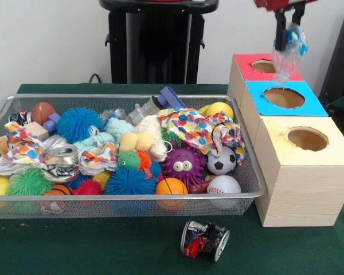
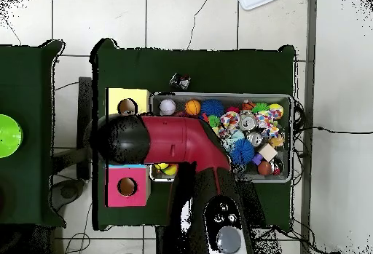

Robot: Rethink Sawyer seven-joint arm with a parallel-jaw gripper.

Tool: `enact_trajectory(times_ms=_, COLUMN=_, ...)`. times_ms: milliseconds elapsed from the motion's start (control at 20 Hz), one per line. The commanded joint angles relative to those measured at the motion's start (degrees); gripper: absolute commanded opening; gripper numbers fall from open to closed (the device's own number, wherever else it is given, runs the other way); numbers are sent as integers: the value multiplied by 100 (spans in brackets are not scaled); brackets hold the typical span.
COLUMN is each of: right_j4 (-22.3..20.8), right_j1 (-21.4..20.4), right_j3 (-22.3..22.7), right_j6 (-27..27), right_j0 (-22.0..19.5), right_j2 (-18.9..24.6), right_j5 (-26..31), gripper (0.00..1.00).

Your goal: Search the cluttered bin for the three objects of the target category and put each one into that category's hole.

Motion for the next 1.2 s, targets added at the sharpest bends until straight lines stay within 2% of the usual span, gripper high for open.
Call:
enact_trajectory(times_ms=50, right_j4=106, right_j1=-539, right_j3=1098, right_j6=1366, right_j0=-17, right_j2=-602, right_j5=724, gripper=0)
enact_trajectory(times_ms=550, right_j4=4, right_j1=-437, right_j3=1589, right_j6=1073, right_j0=-211, right_j2=-631, right_j5=-93, gripper=0)
enact_trajectory(times_ms=900, right_j4=131, right_j1=-319, right_j3=2046, right_j6=1360, right_j0=-131, right_j2=-612, right_j5=-889, gripper=0)
enact_trajectory(times_ms=1200, right_j4=184, right_j1=-329, right_j3=2244, right_j6=1659, right_j0=191, right_j2=-746, right_j5=-1194, gripper=0)
